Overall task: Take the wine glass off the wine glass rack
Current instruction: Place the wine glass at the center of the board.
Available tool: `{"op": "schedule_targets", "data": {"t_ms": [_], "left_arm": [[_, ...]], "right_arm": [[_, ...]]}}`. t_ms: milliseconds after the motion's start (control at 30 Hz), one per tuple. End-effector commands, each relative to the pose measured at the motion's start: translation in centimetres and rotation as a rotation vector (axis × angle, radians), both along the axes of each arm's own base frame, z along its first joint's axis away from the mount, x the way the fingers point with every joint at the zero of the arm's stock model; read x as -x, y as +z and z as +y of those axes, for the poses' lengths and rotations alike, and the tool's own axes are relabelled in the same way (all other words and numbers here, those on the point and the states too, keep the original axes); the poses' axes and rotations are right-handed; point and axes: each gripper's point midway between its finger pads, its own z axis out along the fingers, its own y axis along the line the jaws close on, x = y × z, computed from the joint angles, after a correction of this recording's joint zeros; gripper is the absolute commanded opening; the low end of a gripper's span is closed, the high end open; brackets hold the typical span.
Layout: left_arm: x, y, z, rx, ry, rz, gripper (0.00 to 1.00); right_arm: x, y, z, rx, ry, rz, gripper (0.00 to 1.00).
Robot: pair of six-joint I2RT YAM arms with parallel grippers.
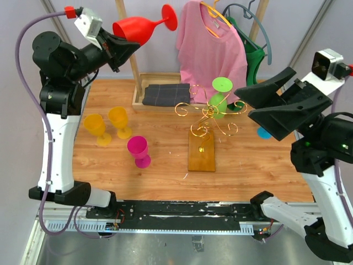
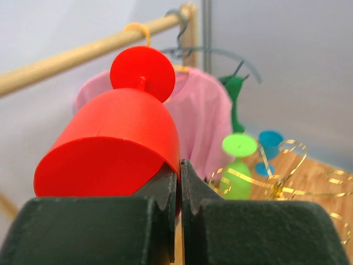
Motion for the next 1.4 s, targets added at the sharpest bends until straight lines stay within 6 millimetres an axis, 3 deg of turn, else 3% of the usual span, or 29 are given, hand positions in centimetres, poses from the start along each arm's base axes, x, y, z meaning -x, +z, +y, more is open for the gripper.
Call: {"op": "schedule_targets", "data": {"t_ms": [0, 267, 533, 800, 933, 1233, 1367], "left_arm": [[-1.1, -6.7, 3.6, -0.204, 0.235, 0.148, 0.00], [2.4, -12.1, 6.3, -0.454, 0.290, 0.227, 0.00], [5.0, -18.6, 6.4, -0.596, 0.179, 0.415, 0.00], [4.5, -25.5, 7.2, -0.763, 0.111, 0.599, 0.00], [3.8, -27.2, 7.6, -0.847, 0.107, 0.605, 0.00], [2.4, -30.0, 5.3, -0.892, 0.013, 0.670, 0.00], [1.9, -32.6, 5.7, -0.968, 0.002, 0.709, 0.00]], "right_arm": [[-0.7, -1.7, 0.5, 0.124, -0.083, 0.001, 0.69], [-0.3, -1.6, 0.0, 0.137, -0.122, -0.001, 0.69], [-0.6, -1.9, 0.0, 0.139, -0.129, 0.015, 0.67], [-0.4, -2.3, -0.4, 0.146, -0.151, 0.022, 0.66], [-0.2, -2.8, -0.7, 0.148, -0.174, 0.027, 0.66], [0.2, -3.3, -1.1, 0.149, -0.192, 0.028, 0.66], [0.6, -3.3, -1.5, 0.147, -0.206, 0.026, 0.66]]}}
